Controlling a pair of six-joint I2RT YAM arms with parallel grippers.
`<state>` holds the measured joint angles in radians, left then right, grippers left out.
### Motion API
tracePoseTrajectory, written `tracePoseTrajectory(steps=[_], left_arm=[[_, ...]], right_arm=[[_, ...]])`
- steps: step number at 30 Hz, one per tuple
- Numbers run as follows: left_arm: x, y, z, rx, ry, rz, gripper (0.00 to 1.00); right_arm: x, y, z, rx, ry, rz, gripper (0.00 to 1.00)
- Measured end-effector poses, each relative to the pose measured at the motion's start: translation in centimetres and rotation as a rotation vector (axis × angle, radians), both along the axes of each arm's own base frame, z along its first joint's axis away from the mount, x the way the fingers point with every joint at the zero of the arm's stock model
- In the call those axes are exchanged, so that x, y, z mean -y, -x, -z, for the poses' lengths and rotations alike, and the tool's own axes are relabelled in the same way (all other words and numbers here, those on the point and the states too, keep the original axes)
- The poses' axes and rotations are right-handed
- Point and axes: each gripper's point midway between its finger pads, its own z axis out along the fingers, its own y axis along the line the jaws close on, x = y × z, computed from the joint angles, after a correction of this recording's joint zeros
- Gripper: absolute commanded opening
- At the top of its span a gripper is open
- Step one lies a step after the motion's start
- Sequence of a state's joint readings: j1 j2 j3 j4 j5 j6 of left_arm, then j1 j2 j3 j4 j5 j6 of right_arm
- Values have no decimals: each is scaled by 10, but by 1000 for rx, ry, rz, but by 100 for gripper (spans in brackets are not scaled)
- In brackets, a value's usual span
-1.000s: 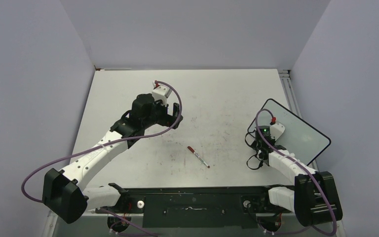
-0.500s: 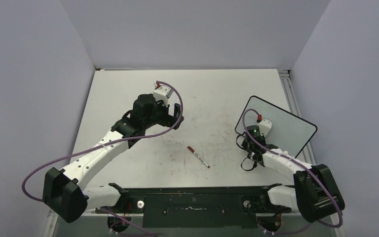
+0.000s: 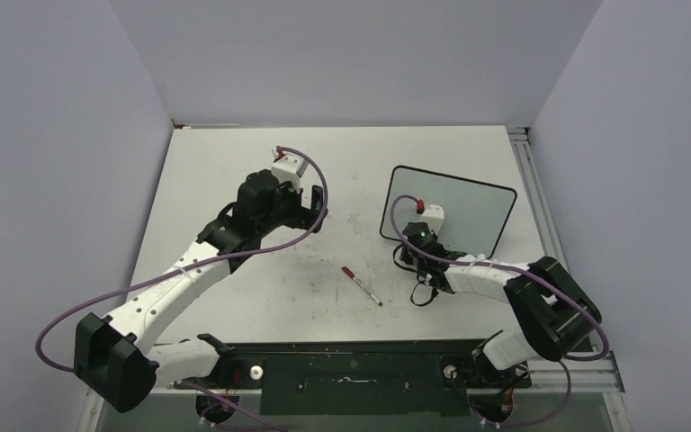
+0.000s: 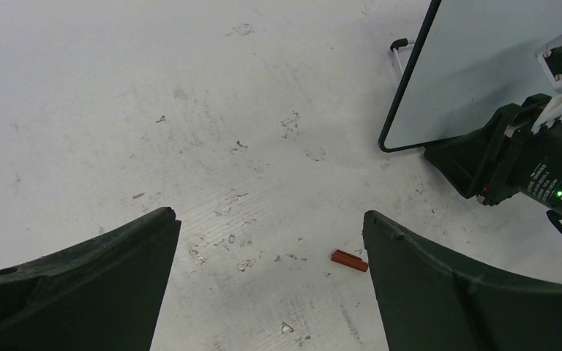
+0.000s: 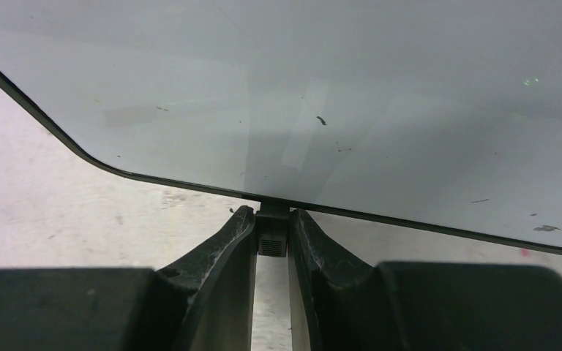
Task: Write a sentence on the whiteboard
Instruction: Move the whiteboard to the center of the board, then open the whiteboard marker at the center of the board.
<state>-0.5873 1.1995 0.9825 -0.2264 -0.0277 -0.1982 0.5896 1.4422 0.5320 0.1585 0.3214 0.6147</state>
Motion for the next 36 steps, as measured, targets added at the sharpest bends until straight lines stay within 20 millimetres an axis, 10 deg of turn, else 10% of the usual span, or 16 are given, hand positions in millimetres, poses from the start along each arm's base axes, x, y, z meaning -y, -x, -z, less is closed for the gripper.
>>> tracePoseTrajectory(steps=[11,27,36], left_arm=[[-104,-31,-55,115,137,-312,96],[-121,-34,-58,127,145,-358,96],[-127,-35,-58,131,137,-378,96]], right_arm=[[-83,-16,-3,43,-2,-215,5],[-207,0,3,93,16,-482,7],[-230,10,1,95,-20,-517,62]])
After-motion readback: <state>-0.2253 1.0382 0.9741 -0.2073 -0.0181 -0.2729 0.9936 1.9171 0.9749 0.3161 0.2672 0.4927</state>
